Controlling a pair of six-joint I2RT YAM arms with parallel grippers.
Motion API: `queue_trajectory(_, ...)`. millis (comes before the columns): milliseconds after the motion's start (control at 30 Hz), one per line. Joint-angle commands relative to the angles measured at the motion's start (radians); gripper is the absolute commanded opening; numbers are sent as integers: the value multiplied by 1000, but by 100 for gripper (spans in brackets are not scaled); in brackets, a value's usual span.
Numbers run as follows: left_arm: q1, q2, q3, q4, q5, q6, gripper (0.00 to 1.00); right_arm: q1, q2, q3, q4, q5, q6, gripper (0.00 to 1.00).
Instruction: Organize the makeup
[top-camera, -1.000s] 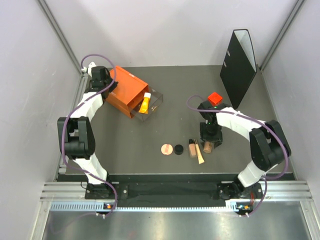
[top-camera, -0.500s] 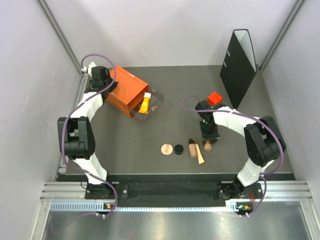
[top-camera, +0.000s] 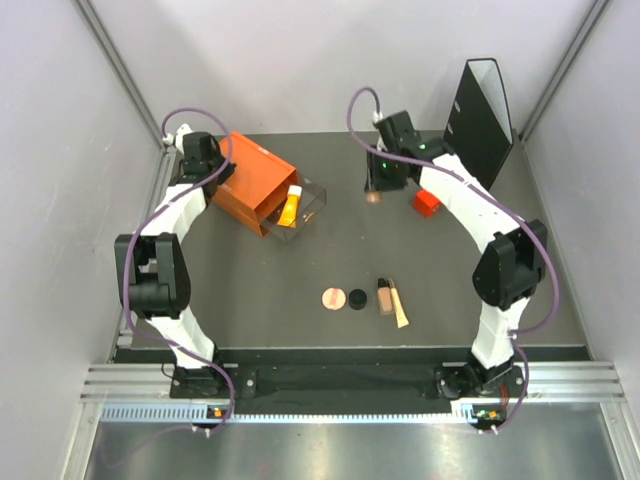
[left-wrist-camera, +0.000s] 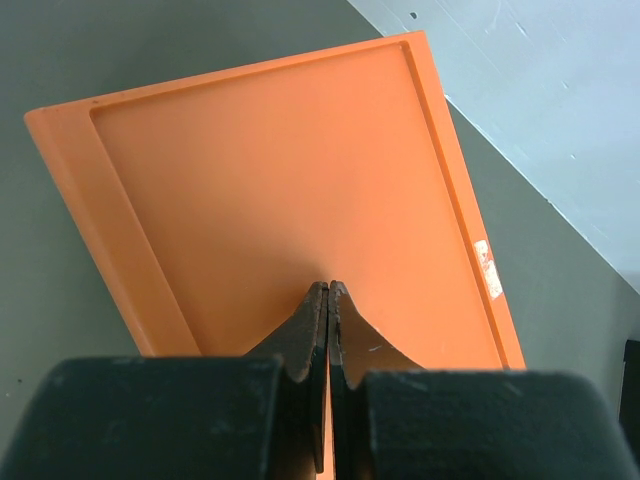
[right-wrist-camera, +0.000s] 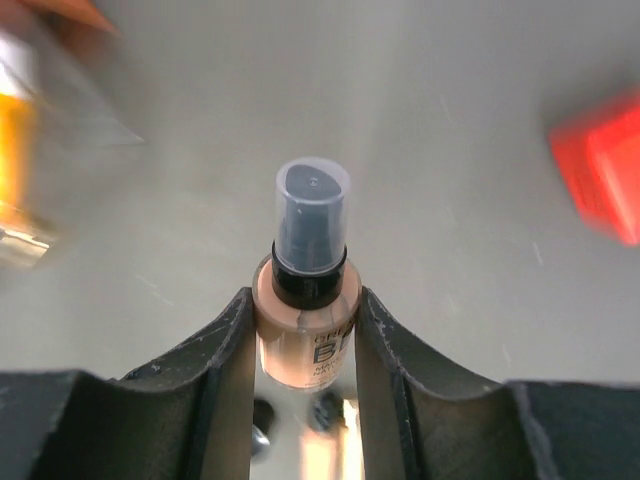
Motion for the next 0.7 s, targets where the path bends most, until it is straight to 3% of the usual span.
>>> queue_trajectory(0,-6,67,-9,-204,-8,20,0,4,83,251,10,-119,16,0)
queue_trajectory(100,-6,74,2,-203,-3,16,0,4,146,369,62,-216,77,0)
queue_trajectory(233,-6,83,21,-202,-3,16,0,8,182,331,223,-426,236,0)
queue_trajectory(367,-6,90,36,-205,-5,23,0,31,215,313,335,-494,330,0)
queue_trajectory(500,-6,94,39,-205,-3,28,0,51,294,394,371,-515,387,0)
queue_trajectory(667,-6,97,30,-207,-3,29,0,62,378,412,493,-597,566,0)
